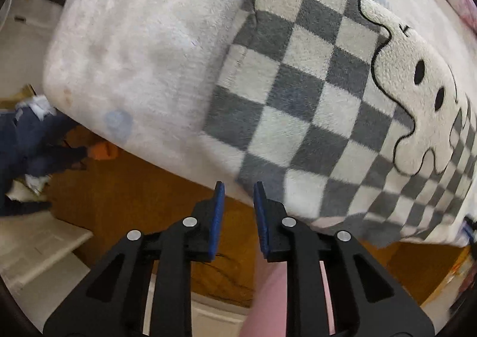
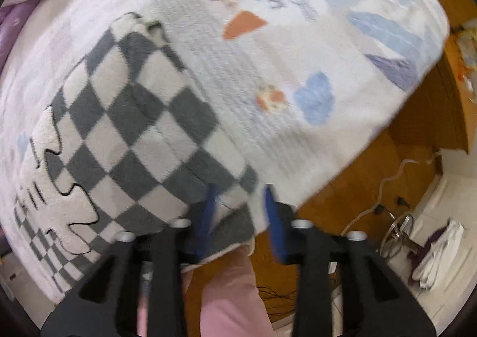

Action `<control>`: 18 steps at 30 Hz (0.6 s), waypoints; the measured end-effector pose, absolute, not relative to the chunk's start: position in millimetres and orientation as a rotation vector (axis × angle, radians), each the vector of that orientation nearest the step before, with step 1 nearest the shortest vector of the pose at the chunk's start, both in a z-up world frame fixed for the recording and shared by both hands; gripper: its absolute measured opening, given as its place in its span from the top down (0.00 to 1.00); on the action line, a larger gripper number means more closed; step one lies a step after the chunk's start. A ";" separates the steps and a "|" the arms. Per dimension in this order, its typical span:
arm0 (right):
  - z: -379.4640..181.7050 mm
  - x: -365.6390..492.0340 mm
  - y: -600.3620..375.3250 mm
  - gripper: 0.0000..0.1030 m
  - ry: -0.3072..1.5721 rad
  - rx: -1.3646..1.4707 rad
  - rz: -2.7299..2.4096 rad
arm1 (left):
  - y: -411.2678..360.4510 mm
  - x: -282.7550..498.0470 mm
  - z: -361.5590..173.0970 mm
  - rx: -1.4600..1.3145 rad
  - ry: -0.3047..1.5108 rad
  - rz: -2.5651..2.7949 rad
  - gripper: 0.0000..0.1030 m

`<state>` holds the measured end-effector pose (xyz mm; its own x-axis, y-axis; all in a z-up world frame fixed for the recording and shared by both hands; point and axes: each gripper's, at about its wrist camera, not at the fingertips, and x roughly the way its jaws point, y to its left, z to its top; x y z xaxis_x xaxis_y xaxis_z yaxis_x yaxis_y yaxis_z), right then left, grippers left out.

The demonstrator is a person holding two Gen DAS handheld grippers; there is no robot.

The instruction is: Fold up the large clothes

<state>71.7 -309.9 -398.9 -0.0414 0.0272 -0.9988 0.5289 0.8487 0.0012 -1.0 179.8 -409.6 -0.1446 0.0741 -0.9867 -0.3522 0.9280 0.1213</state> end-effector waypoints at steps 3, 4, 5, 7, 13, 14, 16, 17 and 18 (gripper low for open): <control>-418.4 67.9 -304.8 0.89 1.588 0.451 -0.396 | 183.7 3.7 -404.5 -0.220 1.642 0.385 0.80; -425.3 71.6 -304.4 0.89 1.596 0.452 -0.384 | 186.8 7.8 -409.8 -0.211 1.643 0.404 0.80; -436.0 75.5 -305.0 0.89 1.624 0.442 -0.373 | 190.9 9.7 -418.4 -0.223 1.644 0.416 0.81; -457.7 81.7 -298.1 0.92 1.691 0.366 -0.405 | 197.2 12.1 -443.1 -0.266 1.663 0.405 0.83; -476.7 100.3 -278.7 0.90 1.718 0.271 -0.472 | 199.5 27.0 -508.2 -0.210 1.773 0.441 0.86; -471.6 101.1 -278.8 0.91 1.729 0.287 -0.475 | 198.1 28.0 -501.3 -0.197 1.780 0.431 0.86; -457.7 103.7 -282.6 0.91 1.728 0.351 -0.473 | 198.3 31.1 -478.8 -0.191 1.771 0.399 0.85; -449.5 105.6 -284.6 0.90 1.718 0.387 -0.466 | 199.7 33.8 -467.4 -0.203 1.749 0.382 0.84; -438.4 108.7 -289.0 0.90 1.698 0.433 -0.460 | 202.2 38.6 -454.7 -0.213 1.724 0.367 0.77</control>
